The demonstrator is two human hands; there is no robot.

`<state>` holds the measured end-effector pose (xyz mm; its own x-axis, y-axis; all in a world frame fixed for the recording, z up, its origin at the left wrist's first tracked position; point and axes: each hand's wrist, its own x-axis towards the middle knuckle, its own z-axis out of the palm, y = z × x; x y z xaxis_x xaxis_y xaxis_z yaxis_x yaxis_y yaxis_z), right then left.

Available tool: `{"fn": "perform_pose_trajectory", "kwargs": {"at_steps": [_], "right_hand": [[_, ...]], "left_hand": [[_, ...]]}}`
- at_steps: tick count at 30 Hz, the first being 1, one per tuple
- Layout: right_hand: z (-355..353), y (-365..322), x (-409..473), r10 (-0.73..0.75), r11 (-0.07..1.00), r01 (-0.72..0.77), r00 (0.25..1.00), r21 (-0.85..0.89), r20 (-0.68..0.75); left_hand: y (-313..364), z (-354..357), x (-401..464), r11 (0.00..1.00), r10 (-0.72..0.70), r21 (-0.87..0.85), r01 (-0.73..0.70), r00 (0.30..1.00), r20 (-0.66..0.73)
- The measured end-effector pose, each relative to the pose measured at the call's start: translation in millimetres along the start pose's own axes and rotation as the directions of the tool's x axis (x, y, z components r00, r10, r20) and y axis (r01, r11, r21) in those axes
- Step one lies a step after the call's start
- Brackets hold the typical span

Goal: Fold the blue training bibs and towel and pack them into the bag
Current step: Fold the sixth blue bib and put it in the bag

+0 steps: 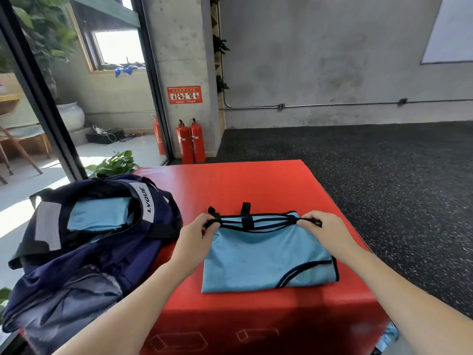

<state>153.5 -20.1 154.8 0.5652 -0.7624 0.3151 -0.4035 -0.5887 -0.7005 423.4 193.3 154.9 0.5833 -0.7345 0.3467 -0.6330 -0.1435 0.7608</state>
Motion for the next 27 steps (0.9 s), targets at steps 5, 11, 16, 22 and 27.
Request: {"fn": "perform_pose_trajectory", "kwargs": {"at_steps": [5,11,16,22,27], "right_hand": [[20,21,38,0.024,1.0,-0.023,0.998,-0.011,0.05],[43,41,75,0.075,0.996,-0.069,0.988,-0.05,0.137],[53,50,97,0.111,0.993,-0.107,0.985,-0.039,0.131],[67,65,108,0.163,0.975,-0.134,0.973,-0.176,0.161],[75,66,109,0.178,0.951,-0.138,0.976,-0.276,0.124]], "left_hand": [[-27,19,35,0.999,-0.046,0.004,0.046,0.999,-0.018],[-54,39,65,0.99,-0.119,0.072,0.118,0.993,0.014],[-70,46,86,0.982,-0.18,0.059,0.178,0.983,0.037],[-79,53,102,0.977,-0.213,0.032,0.212,0.976,0.053],[-86,58,108,0.943,-0.282,0.179,0.281,0.959,-0.023]]}}
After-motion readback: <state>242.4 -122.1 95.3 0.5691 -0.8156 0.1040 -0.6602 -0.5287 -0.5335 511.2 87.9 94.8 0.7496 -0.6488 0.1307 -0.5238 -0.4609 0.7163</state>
